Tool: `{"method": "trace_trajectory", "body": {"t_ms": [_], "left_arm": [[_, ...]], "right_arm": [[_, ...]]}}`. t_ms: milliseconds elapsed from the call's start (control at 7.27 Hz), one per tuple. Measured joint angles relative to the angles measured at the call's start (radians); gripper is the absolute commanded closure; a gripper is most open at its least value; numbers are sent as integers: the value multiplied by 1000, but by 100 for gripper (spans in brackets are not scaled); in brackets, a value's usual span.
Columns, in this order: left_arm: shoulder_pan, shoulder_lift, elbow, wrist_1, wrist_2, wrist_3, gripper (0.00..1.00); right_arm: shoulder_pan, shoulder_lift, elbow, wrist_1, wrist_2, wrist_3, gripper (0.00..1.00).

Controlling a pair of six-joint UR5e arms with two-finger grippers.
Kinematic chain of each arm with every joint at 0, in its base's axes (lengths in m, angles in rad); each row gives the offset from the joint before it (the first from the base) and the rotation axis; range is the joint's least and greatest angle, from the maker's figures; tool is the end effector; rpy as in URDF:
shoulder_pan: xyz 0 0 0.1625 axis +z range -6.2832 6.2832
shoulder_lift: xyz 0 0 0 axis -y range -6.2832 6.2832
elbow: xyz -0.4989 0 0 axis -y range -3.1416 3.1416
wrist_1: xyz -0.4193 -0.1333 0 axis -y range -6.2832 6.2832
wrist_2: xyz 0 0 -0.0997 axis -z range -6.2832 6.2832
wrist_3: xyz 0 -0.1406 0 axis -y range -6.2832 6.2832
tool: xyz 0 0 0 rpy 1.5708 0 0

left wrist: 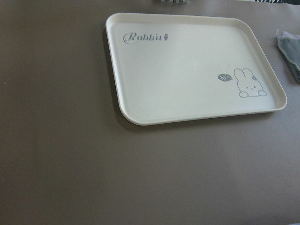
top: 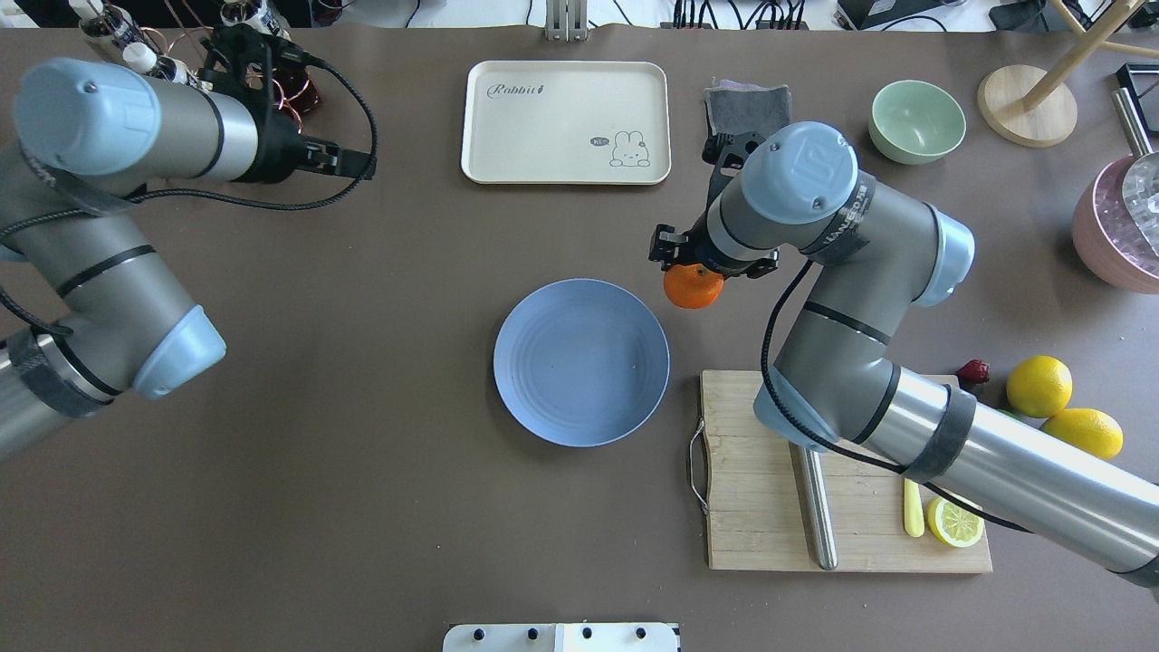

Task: Pick orange to plate
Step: 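Carry the orange over the blue plate with the right gripper while the left arm withdraws, then lower the orange onto the blue plate and open the right gripper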

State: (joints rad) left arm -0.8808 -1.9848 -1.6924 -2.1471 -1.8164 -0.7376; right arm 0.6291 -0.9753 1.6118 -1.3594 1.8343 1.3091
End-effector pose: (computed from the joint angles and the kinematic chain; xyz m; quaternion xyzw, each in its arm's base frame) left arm 0.3868 -0.6243 0.3763 0.3278 0.4216 0.0446 0.8443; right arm -0.5777 -0.5400 0.3413 0.0676 -0.4196 0.1119 0.8982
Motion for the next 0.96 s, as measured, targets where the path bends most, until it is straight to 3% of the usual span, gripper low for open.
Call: {"method": "trace_trajectory", "body": {"t_ms": [412, 962], "left_arm": [[-161, 66, -3, -2, -81, 165, 2], [-193, 175, -6, -8, -107, 174, 2]], "right_arm": [[-123, 127, -12, -102, -101, 68, 100], [-203, 149, -64, -107, -170, 72, 100]]}}
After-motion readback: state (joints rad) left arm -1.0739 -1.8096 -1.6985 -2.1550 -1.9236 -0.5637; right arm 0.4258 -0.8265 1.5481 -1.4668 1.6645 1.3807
